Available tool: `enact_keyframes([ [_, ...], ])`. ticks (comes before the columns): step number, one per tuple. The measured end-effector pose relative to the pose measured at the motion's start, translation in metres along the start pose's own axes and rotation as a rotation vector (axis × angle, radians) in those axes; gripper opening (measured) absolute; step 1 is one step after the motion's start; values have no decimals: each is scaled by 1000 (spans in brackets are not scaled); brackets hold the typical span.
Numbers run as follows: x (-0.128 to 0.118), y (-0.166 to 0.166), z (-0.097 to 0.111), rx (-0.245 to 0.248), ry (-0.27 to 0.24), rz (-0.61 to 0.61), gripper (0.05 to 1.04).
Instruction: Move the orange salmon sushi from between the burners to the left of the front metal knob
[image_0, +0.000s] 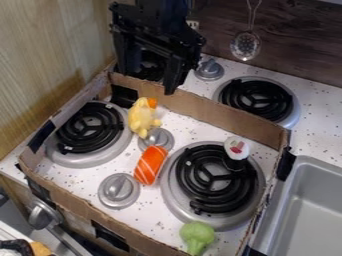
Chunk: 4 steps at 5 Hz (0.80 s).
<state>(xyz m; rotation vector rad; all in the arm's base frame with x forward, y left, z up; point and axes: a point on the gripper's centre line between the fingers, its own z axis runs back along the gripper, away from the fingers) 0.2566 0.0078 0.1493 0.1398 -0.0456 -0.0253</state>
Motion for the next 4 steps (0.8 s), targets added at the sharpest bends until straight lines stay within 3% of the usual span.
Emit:
enact_keyframes([
  [3,0,-3,-13,-7,20,-2,997],
  [4,-4,-1,-40,-52,35,65,997],
])
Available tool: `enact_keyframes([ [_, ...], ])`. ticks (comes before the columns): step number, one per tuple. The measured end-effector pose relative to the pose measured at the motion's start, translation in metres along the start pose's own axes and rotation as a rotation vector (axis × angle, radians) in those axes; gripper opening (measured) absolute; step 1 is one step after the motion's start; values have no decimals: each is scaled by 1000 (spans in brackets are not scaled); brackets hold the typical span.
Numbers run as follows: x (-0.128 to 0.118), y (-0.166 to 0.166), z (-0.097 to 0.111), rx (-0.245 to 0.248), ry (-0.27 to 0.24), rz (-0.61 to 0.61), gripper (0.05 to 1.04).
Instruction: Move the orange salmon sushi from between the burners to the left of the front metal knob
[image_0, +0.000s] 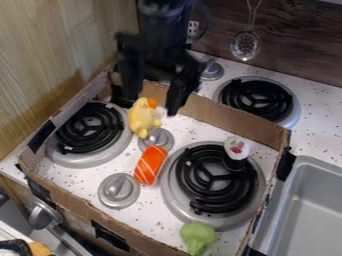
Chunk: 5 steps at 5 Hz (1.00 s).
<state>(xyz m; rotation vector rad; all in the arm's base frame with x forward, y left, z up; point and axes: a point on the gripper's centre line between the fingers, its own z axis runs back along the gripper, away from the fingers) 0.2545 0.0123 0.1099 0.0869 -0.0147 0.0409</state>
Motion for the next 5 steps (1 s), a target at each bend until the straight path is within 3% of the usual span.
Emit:
enact_keyframes([
  [1,0,2,-27,-73,-20,43,997],
  [3,4,-2,-64,-149,-36,52,997],
  [5,5,-9,-86,-138,-26,61,997],
])
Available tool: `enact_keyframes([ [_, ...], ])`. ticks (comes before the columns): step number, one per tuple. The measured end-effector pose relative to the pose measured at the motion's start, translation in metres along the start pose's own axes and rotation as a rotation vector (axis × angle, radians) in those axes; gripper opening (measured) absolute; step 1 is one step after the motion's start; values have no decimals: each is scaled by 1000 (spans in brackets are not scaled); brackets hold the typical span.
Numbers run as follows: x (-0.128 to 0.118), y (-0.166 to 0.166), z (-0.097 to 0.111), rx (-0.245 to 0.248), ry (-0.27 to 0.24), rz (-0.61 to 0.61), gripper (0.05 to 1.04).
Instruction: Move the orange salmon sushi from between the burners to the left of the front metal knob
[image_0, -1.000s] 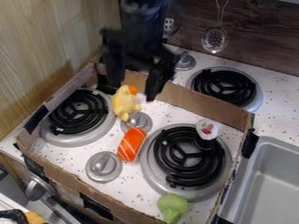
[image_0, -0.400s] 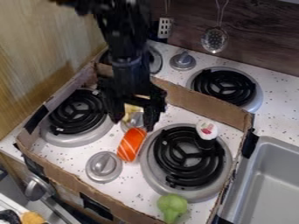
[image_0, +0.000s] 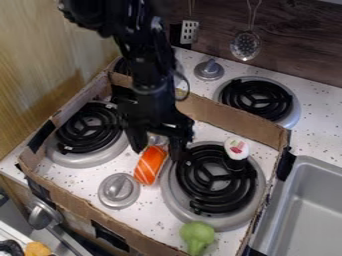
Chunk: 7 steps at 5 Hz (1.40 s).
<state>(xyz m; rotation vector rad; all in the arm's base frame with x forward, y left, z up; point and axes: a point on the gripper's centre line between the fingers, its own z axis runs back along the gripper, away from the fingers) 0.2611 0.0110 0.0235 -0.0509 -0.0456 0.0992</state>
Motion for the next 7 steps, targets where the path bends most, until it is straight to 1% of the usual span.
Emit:
enact_keyframes([
  [2,0,-4,-10,45,-6,12,995],
  [3,0,-6,-10,69,-7,25,965],
  [4,0,-10,-13,119,-26,7,749],
  [5,2,-10,-16,137,-38,-4,563],
  [6,2,-9,-15,145,-31,-15,561],
  [7,-3,-4,-9,185,25,-68,560],
])
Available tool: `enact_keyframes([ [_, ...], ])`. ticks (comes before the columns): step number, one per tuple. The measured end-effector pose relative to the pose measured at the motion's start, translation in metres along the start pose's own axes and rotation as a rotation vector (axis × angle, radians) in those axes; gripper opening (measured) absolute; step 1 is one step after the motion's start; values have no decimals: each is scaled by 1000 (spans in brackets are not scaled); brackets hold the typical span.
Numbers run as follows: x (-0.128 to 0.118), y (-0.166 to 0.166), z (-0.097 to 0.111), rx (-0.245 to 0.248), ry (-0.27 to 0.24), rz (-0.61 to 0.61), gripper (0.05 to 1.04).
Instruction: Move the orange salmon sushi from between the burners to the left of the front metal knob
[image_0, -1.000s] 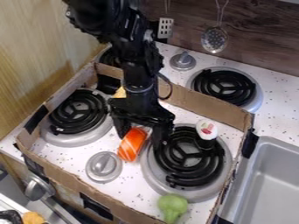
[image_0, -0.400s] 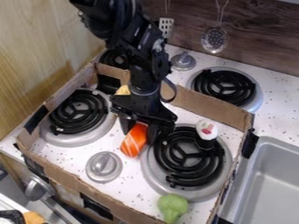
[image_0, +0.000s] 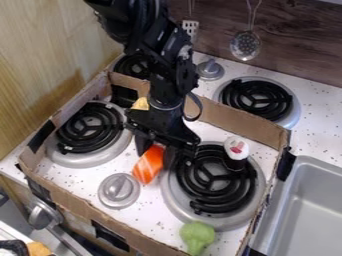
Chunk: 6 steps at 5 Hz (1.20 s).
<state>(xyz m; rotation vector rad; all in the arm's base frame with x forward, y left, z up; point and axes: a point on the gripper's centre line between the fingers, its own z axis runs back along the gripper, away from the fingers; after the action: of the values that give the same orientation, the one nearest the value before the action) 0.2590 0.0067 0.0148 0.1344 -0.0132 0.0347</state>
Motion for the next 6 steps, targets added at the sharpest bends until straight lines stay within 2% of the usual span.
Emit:
enact_keyframes([
  [1,7,12,42,28,-39,-3,560],
  [2,2,20,74,44,-33,25,560],
  [4,-5,22,121,52,-75,63,560],
  [5,-18,36,122,39,-70,90,560],
  [6,-35,50,107,20,-75,131,560],
])
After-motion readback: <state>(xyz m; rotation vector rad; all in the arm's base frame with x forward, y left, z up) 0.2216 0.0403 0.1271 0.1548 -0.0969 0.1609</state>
